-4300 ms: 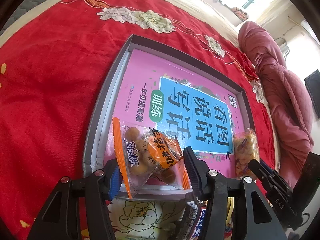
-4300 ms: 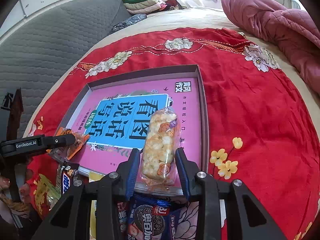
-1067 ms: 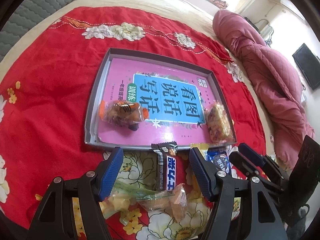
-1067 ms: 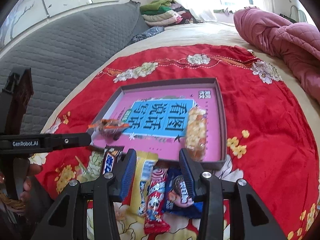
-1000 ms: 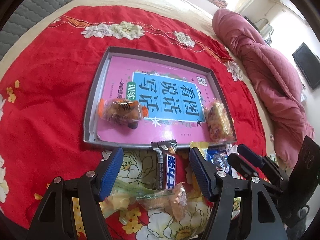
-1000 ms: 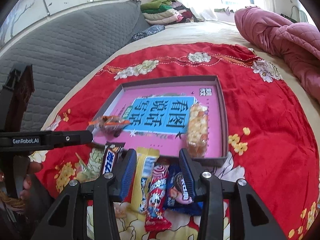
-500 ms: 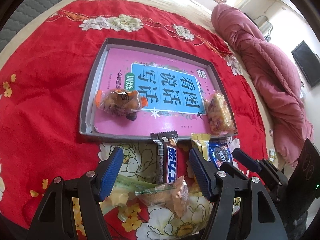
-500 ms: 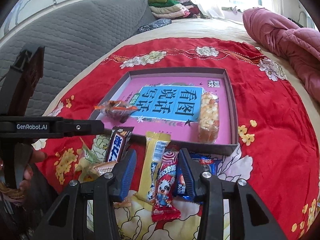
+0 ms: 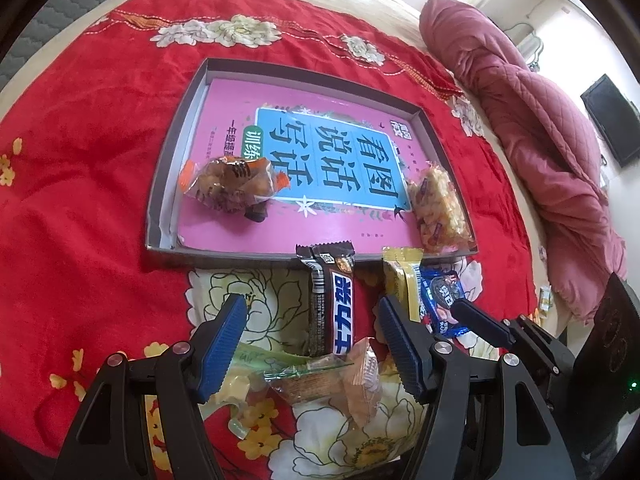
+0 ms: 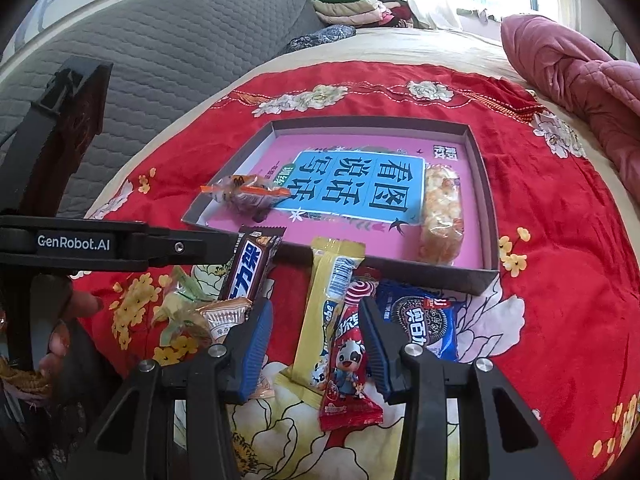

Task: Organize snacks
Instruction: 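Reach the left tool toward the chocolate bar while the right tool approaches the yellow wafer bar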

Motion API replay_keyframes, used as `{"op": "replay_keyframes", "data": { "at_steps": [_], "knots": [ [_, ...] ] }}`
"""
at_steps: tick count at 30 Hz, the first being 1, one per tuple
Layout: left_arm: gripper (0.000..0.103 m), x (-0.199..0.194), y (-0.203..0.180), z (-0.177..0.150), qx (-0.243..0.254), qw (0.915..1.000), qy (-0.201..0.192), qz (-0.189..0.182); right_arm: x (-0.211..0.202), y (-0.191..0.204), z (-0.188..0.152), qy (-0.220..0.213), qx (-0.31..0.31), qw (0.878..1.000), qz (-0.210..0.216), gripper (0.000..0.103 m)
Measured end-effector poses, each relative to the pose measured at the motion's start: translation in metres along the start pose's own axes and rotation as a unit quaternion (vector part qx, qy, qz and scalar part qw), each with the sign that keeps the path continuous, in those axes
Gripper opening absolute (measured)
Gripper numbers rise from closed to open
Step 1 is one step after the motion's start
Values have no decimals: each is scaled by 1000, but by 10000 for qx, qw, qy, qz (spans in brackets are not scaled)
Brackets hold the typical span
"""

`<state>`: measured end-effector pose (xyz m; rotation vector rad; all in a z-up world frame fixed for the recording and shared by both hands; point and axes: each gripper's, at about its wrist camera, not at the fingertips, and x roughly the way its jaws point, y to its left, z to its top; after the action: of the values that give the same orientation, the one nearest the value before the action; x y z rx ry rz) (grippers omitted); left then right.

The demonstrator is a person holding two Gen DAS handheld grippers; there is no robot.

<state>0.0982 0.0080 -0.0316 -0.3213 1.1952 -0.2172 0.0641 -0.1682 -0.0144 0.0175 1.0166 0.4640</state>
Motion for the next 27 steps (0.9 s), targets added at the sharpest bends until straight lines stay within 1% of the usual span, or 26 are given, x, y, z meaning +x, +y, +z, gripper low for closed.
{"op": "replay_keyframes", "data": {
  "at_steps": [4, 11, 22, 23, 25, 27],
  "knots": [
    [71, 4, 2, -1, -39, 10000, 36, -34, 8, 0, -1, 112, -3, 9999, 26, 44],
    [71, 12, 2, -1, -70, 9999, 108, -100, 21, 6, -2, 203, -191, 9996, -17, 44],
    [70, 23, 1, -1, -104, 9997, 168, -166, 38, 15, 0, 163, -533, 9984, 18, 44],
    [70, 24, 2, -1, -103, 9997, 173, -170, 40, 16, 0, 180, -563, 9982, 31, 43],
    [70, 26, 2, 0, -109, 9996, 193, -168, 44, 16, 0, 215, -583, 9981, 25, 35],
    [70, 28, 2, 0, -118, 9995, 204, -197, 50, 14, -1, 308, -566, 9979, 42, 30]
  ]
}}
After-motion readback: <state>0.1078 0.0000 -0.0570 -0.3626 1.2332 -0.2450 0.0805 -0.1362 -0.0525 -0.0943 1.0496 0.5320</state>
